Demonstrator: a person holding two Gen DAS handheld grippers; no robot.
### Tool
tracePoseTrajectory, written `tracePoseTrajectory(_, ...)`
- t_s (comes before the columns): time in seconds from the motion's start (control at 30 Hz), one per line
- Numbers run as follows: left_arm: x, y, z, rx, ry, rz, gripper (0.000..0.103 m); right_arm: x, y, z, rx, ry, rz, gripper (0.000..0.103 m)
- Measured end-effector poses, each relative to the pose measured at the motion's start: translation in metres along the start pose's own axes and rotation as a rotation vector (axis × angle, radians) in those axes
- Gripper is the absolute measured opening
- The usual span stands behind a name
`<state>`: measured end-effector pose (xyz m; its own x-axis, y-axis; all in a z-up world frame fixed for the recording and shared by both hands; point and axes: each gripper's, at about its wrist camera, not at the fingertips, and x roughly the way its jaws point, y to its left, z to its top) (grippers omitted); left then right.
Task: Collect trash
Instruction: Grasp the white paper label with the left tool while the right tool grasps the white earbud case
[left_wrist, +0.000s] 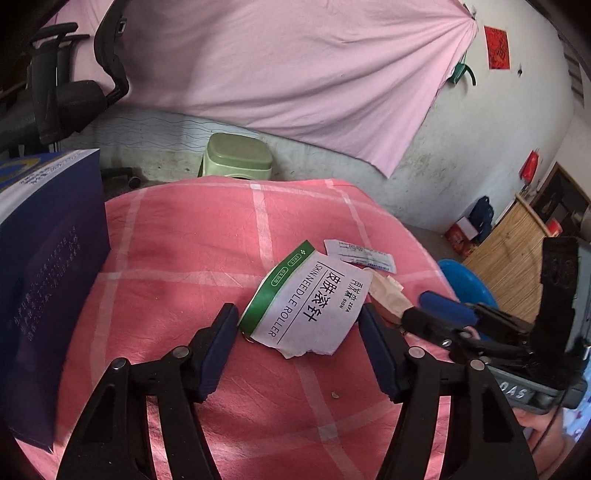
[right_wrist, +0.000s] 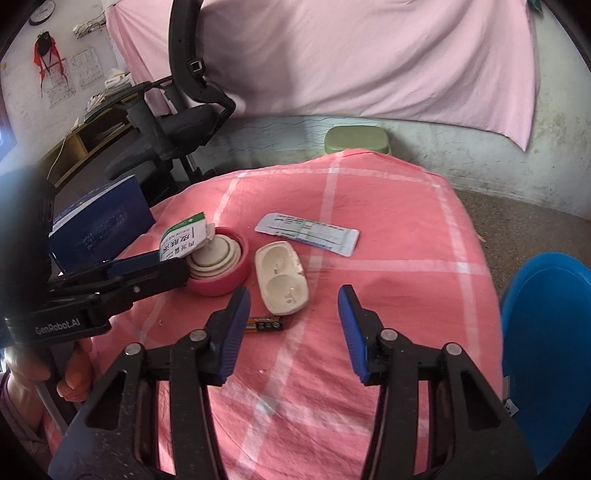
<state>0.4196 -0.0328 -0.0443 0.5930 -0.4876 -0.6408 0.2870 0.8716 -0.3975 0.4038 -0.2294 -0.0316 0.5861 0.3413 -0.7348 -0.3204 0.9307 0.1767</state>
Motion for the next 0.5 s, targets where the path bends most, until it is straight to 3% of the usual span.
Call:
tracePoseTrajectory(0.03, -0.001, 0.002, 0.0, -0.008, -0.003, -0.01, 0.06, 0.002, 0.003, 0.001, -0.01, 0.009, 0.001, 0.064)
tracePoseTrajectory(0.1, -0.003, 0.005, 0.001, -0.022, -0.005, -0.025, 0.047, 0.008, 0.007, 0.002, -0.025, 0.033, 0.001, 0.062)
tracePoseTrajectory(0.33, -0.01, 0.011, 0.004, -0.045, -0.009, -0.041, 0.046, 0.02, 0.008, 0.005, 0.0, 0.06, 0.018, 0.059)
tracePoseTrajectory(0.5, -0.013, 0.013, 0.003, -0.068, -0.029, -0.042, 0.046, 0.023, 0.007, 0.005, 0.016, 0.061, 0.011, 0.045)
